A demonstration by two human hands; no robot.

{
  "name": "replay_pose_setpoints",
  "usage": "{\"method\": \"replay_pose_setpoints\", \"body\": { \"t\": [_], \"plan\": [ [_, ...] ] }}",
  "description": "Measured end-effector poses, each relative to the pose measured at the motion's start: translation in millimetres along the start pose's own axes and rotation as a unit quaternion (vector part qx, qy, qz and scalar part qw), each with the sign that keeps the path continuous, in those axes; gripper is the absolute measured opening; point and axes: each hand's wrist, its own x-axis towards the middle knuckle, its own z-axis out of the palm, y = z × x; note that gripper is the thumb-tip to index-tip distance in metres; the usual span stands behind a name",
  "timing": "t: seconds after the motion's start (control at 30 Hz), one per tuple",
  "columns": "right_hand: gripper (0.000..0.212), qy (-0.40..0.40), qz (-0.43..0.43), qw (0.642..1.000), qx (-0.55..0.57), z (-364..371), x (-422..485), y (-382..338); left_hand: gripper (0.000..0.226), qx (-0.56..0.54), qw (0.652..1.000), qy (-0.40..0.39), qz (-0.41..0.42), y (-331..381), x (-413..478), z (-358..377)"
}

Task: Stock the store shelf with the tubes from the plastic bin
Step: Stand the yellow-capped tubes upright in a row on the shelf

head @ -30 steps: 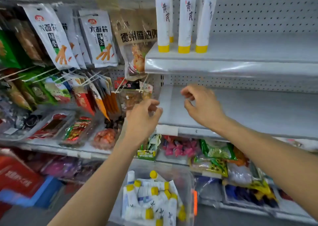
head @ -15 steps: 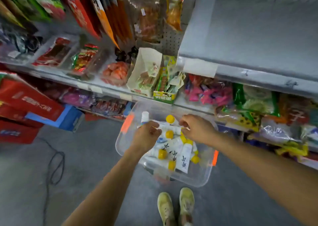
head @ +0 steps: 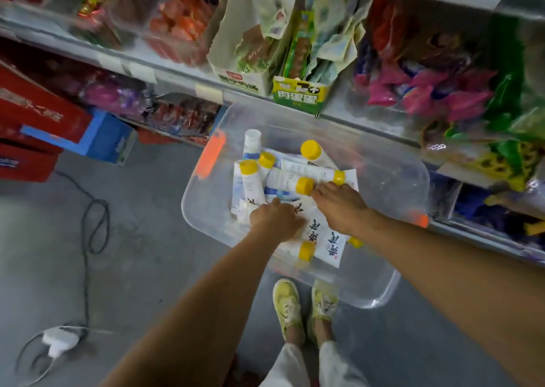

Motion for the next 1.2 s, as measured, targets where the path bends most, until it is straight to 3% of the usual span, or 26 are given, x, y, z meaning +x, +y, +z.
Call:
{"method": "replay_pose_setpoints", "body": {
  "t": [0.07,0.17,0.27,0.4,0.5,0.57,0.63,0.7,0.73,0.8,0.87,1.03,1.2],
  "plan": [
    [0.06,0.045,0.001,0.997,-0.059,6.8,4.8,-3.5,0.059,0.044,0.999,-0.001,-0.01,0.8,2.2,4.1],
    [0.035,0.126,-0.015,0.986,-0.109,12.8,10.4,-6.7,0.058,0.069,0.996,0.048,-0.025,0.6,2.2,6.4],
    [0.043,0.082,-0.023,0.989,-0.124,1.9,2.8,-3.6,0.04,0.07,0.992,0.092,-0.048,-4.2,-0.1,5.9],
    [0.055,-0.025,0.03,0.999,0.022,-10.0,-20.0,5.1,0.043,-0.055,0.987,0.107,-0.105,-16.0,-19.4,-11.0],
    [0.058,-0.064,0.093,0.981,0.158,-25.3,-42.8,10.2,0.051,-0.19,0.967,0.089,-0.146,-26.3,-33.2,-29.7],
    [0.056,-0.072,0.138,0.948,0.276,-34.5,-57.7,11.9,0.048,-0.333,0.921,0.059,-0.195,-34.1,-43.5,-44.7],
    [0.041,-0.05,0.18,0.889,0.418,-49.0,-68.2,12.9,0.038,-0.533,0.816,0.023,-0.221,-36.3,-59.7,-61.7],
    [0.026,-0.031,0.203,0.814,0.543,-67.6,-78.4,11.7,0.02,-0.663,0.721,-0.003,-0.202,-34.1,-78.8,-73.9],
    [0.025,-0.03,0.206,0.786,0.583,-80.0,-86.9,10.1,0.011,-0.704,0.687,-0.008,-0.18,-31.6,-91.4,-80.0],
    [0.031,-0.018,0.204,0.749,0.63,-105.3,-103.2,7.3,0.014,-0.76,0.636,-0.022,-0.13,-27.7,-111.9,-89.3],
    [0.034,0.002,0.195,0.715,0.672,-129.1,-117.6,4.8,0.028,-0.775,0.624,-0.038,-0.092,-23.0,-128.7,-100.5],
    [0.027,0.044,0.149,0.624,0.766,-178.5,-152.8,-2.5,0.036,-0.752,0.659,-0.003,-0.001,-5.0,-172.4,-138.5],
    [0.032,0.095,0.129,0.597,0.786,-219.0,-189.0,-12.5,0.045,-0.748,0.655,0.059,0.084,15.1,-222.5,-178.3]
  ]
}}
